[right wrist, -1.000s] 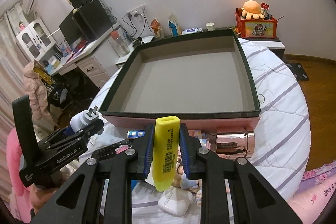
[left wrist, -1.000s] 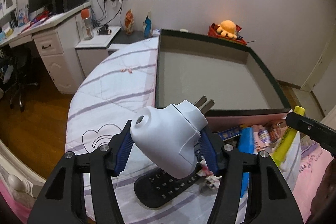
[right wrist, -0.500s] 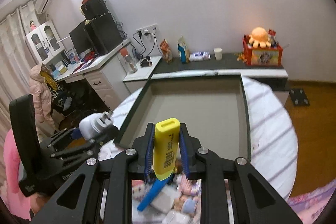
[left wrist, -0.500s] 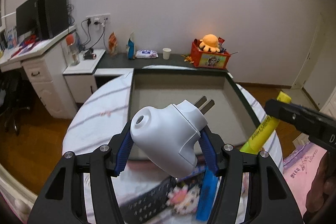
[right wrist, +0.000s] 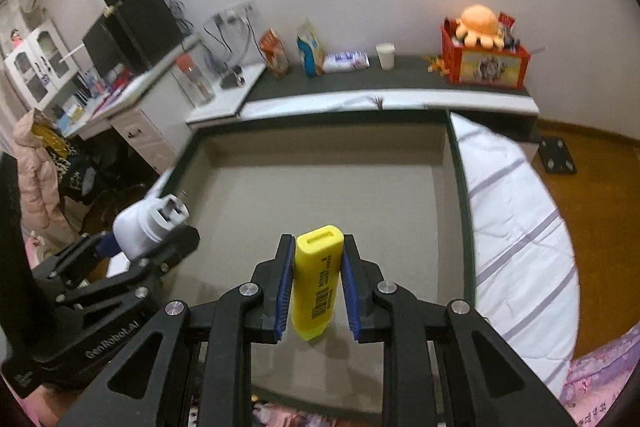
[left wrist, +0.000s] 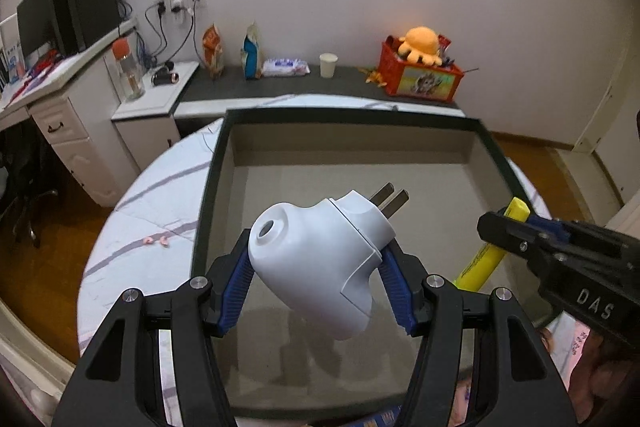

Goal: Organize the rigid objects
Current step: 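Release the adapter and highlighter into the box tray with both tools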

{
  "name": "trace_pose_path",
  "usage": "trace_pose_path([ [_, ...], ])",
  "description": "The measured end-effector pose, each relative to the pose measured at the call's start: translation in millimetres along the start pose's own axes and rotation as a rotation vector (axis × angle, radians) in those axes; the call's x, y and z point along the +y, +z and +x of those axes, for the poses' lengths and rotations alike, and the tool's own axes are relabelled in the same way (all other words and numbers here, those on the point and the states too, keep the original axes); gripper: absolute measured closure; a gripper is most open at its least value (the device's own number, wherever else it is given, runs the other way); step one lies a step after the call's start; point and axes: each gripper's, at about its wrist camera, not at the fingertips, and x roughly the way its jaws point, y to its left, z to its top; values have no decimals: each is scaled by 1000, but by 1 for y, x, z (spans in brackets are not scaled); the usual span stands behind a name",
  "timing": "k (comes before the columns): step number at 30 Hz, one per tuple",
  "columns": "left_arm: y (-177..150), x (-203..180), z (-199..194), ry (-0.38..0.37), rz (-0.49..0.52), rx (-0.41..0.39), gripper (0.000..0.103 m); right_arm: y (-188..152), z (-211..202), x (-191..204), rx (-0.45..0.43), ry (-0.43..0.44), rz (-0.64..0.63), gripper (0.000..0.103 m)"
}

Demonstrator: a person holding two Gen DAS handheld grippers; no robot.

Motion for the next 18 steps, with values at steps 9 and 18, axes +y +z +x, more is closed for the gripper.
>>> trace_pose_path([
  [9, 2, -4, 27, 60, 28, 29, 23, 5, 27, -11, 55, -39, 30, 78],
  [18, 4, 11, 10, 113, -14, -13, 0, 5, 8, -13, -5, -45, 61, 17],
])
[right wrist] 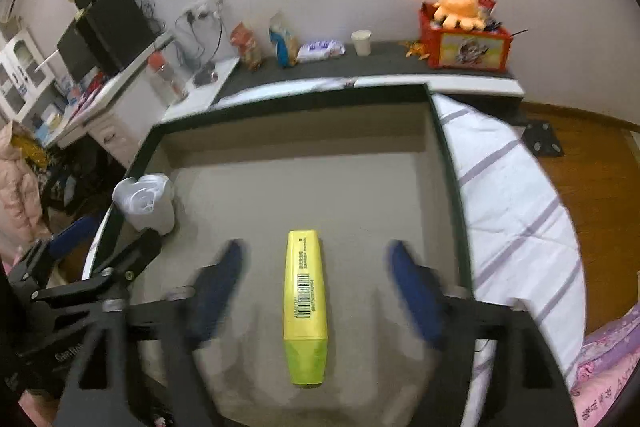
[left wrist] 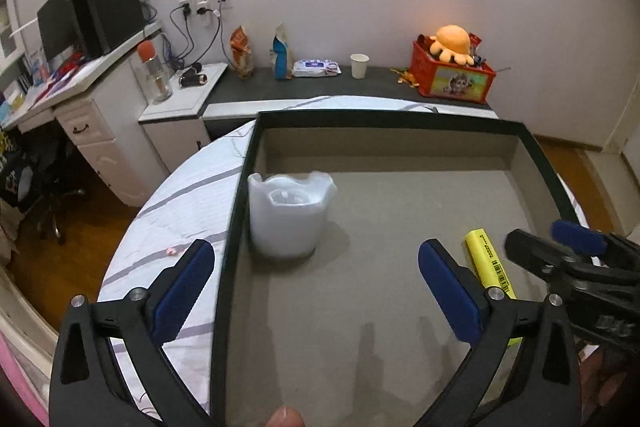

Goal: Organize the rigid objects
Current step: 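Release the adapter and highlighter into the box tray with both tools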

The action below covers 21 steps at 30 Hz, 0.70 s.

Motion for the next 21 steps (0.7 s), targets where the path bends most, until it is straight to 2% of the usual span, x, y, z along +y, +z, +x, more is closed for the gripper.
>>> trace_pose_path([
  [2, -2, 5, -8, -13, -16, -5, 0, -1, -9, -1, -12, 27, 18, 17],
  [16, -18, 16, -68, -68, -35, -77, 0, -24, -71, 5, -105, 53, 49, 17],
  [21, -40, 31, -98, -73, -49, -105, 0, -44, -97, 3, -142, 39, 53, 17],
])
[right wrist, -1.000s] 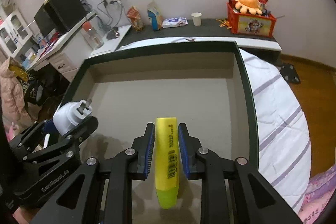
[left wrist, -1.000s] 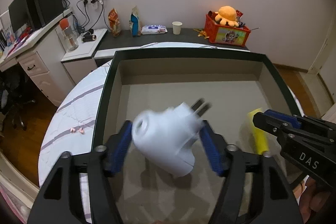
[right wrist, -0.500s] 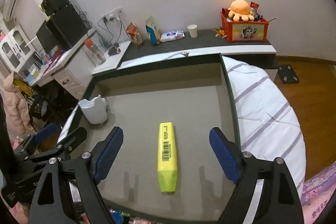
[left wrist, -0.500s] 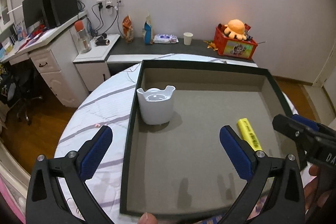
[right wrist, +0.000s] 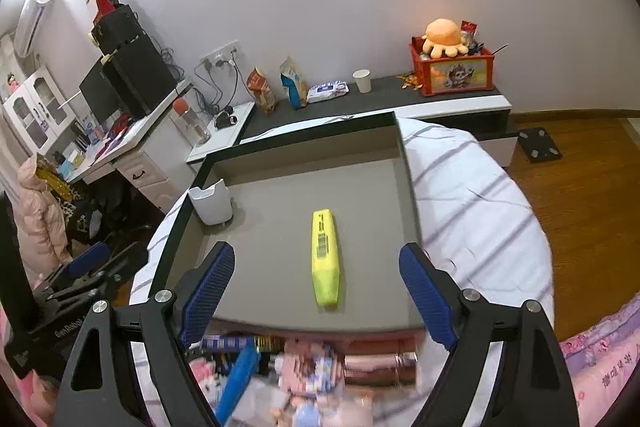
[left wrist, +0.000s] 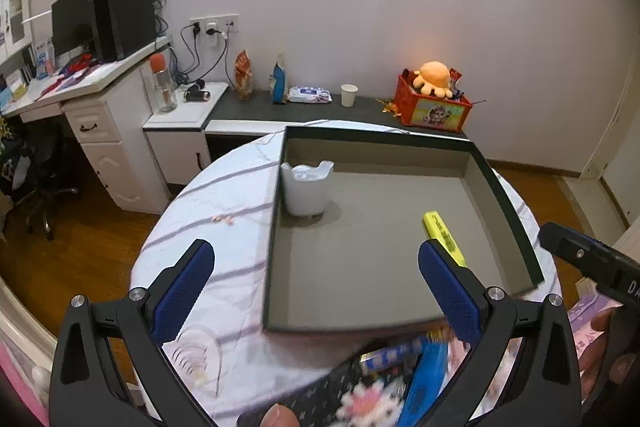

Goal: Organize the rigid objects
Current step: 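Release the adapter and highlighter into the box tray with both tools, then grasp the black TV remote with the left tool while the right tool grasps the doll figure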

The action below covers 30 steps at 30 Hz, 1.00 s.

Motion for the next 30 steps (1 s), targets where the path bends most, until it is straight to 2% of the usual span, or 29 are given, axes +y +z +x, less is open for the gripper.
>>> trace_pose_path([
  [7, -38, 11, -32, 21, 22, 8, 0, -32, -34, 2, -20, -8, -17, 17],
  [14, -75, 20, -49, 39, -3, 21, 0, -72, -60, 2, -11, -66, -61, 17],
  [23, -120, 15, -46, 54, 21, 69, 0, -118, -60, -5, 69, -87, -56, 17],
  [30, -127, 15, -44, 38, 25, 84, 0, -125, -59, -8, 85, -95, -53, 17],
])
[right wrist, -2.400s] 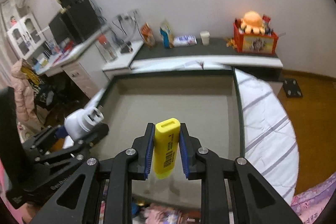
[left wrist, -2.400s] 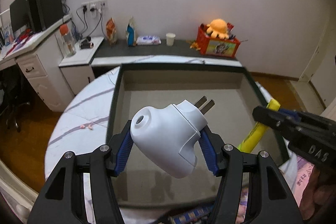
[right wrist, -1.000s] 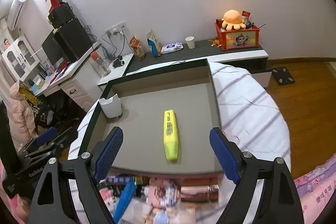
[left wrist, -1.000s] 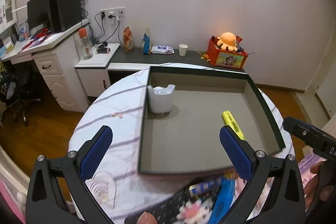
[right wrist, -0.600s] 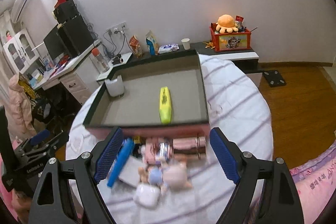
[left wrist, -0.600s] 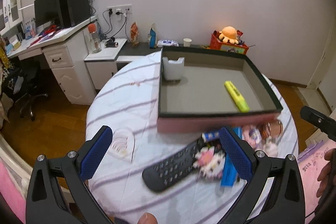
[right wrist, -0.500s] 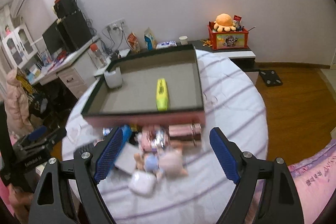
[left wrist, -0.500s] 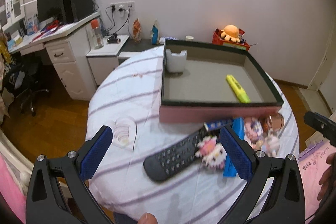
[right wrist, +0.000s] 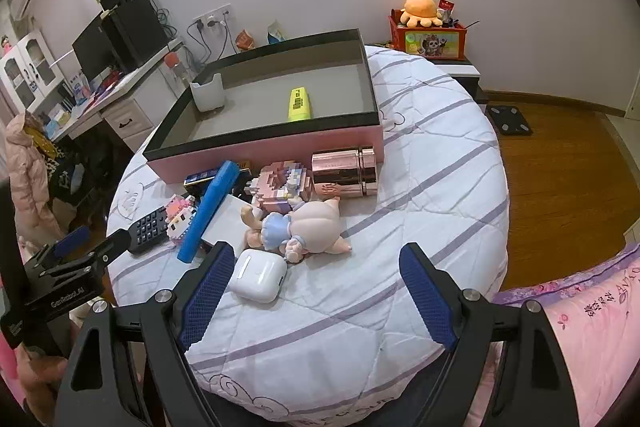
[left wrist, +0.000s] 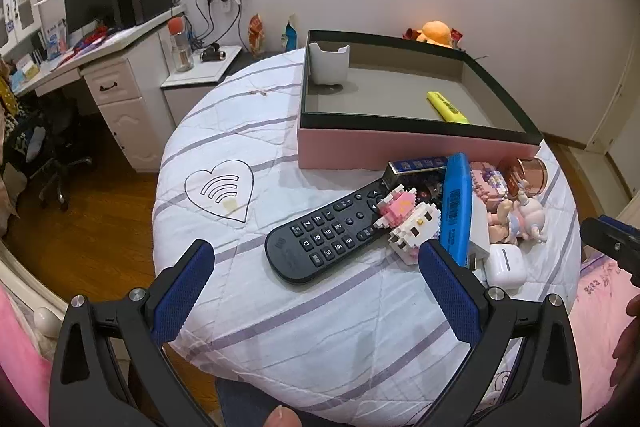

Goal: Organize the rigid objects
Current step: 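Grasp the black TV remote with the left tool while the right tool grasps the doll figure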

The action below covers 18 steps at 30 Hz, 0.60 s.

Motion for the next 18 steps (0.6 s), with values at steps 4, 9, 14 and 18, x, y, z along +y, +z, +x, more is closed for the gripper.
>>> trace_pose_path([
  [4, -3, -3, 3, -6, 1, 13, 0, -2, 5, 0, 17, -15, -9, 17],
  [9, -5, -8, 8, -22, 6, 27, 0, -4, 17, -1, 39, -26, -16, 17],
  [14, -5, -4, 16, -5, -3, 34, 0, -1, 30, -1, 51, -29, -14, 17],
  [18, -6, 3, 26, 2, -14, 53, 0, 1, 37, -2, 64, -27, -7, 17],
])
